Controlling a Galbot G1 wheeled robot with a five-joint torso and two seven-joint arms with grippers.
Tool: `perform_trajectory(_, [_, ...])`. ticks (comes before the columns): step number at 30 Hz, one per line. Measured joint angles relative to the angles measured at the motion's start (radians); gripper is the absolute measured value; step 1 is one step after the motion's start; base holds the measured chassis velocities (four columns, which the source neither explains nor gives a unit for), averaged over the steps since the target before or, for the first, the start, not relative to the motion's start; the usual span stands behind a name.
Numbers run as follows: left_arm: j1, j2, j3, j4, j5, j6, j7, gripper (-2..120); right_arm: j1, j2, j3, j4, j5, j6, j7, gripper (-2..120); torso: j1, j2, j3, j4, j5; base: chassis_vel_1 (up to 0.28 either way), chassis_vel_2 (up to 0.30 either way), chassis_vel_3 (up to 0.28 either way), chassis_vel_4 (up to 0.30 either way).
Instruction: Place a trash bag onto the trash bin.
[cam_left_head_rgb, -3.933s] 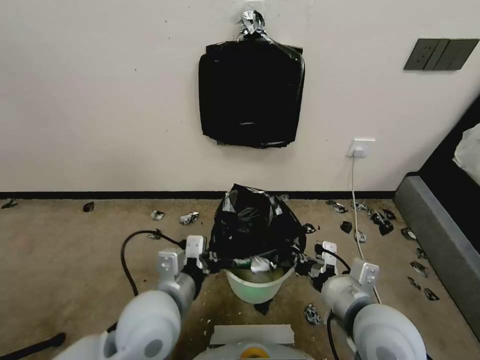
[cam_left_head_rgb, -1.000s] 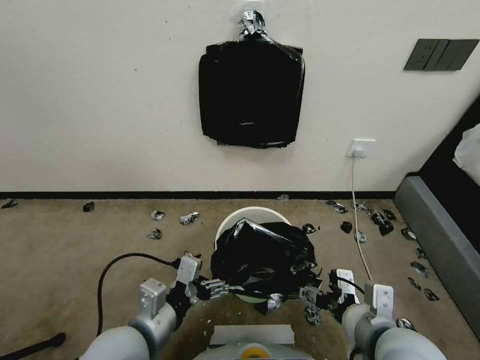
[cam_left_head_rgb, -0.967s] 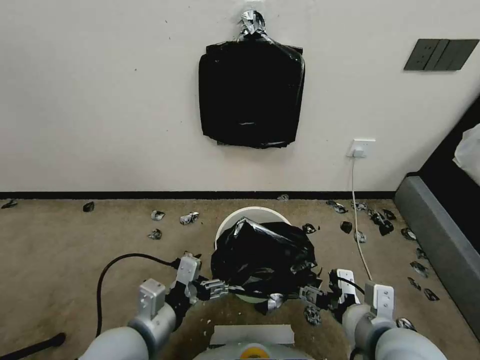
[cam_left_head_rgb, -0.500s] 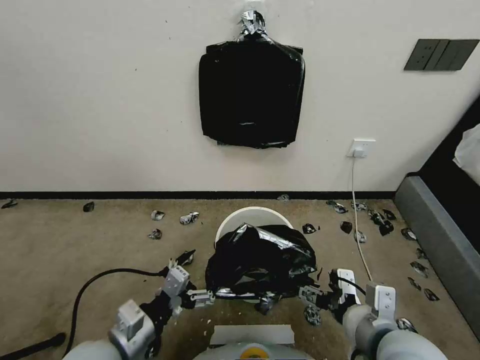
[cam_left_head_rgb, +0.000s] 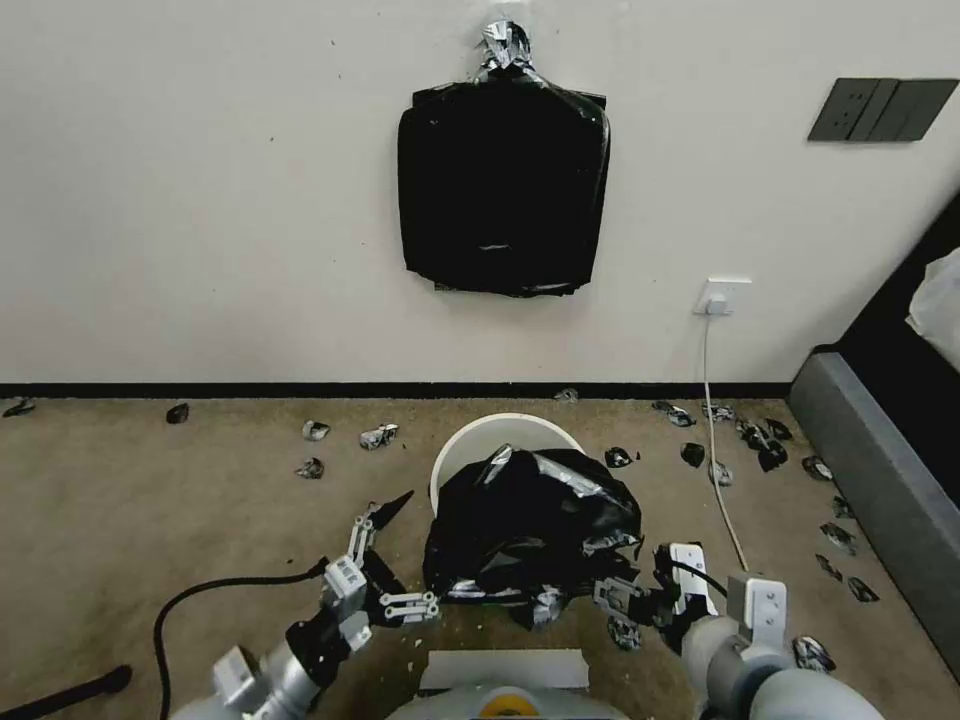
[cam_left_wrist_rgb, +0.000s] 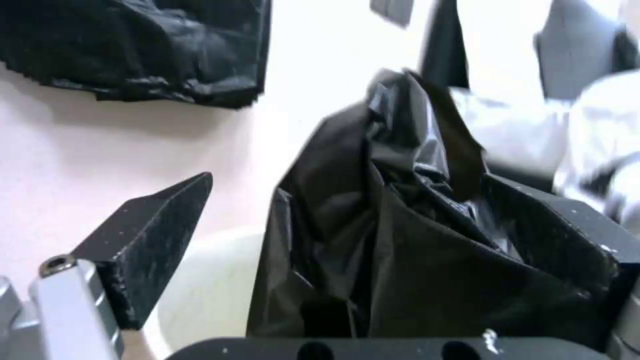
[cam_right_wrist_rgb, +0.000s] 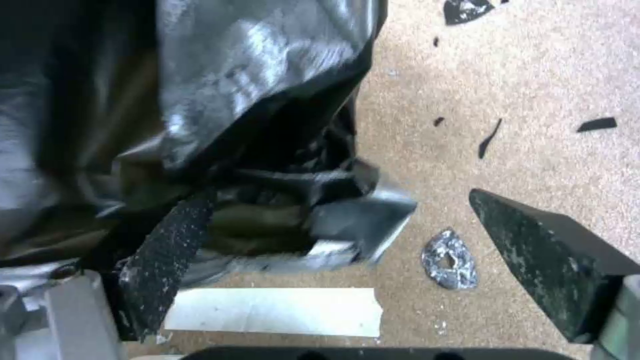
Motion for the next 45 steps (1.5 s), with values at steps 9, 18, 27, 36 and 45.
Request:
perform_trajectory(9, [0.0, -0.046, -0.001, -0.024, -0.245, 0.034, 0.066, 100, 0.001, -0.002, -0.004, -0.011, -0.01, 0.006, -0.006, 100, 0.0, 0.0, 0.0, 0.0, 0.0001, 0.0, 0.0, 0.0, 0.0])
perform_trajectory(18, [-0.039, -0.107, -0.028, -0.097, -0.543, 0.132, 0.037, 100, -0.001, -0.001, 0.001, -0.012, -0.022, 0.016, -0.02, 100, 0.0, 0.0, 0.0, 0.0, -0.0001, 0.0, 0.0, 0.0, 0.0])
perform_trajectory(27, [-0.012, -0.039, -0.116, -0.163, -0.26, 0.145, -0.113, 100, -0.069, -0.043, 0.051, 0.073, -0.041, 0.001, -0.029, 100, 0.0, 0.0, 0.0, 0.0, 0.0, 0.0, 0.0, 0.0, 0.0])
perform_trajectory(36, [0.164, -0.167, -0.347, -0.257, 0.018, 0.169, -0.288, 100, -0.185, -0.156, 0.241, 0.121, -0.119, 0.026, -0.061, 100, 0.0, 0.0, 0.0, -0.0007, -0.0003, 0.0, 0.0, 0.0, 0.0])
perform_trajectory(45, [0.282, -0.26, -0.471, -0.287, 0.143, 0.18, -0.368, 100, 0.047, -0.299, 0.327, 0.089, -0.059, 0.074, -0.309, 100, 0.0, 0.0, 0.0, -0.0004, -0.0003, 0.0, 0.0, 0.0, 0.0])
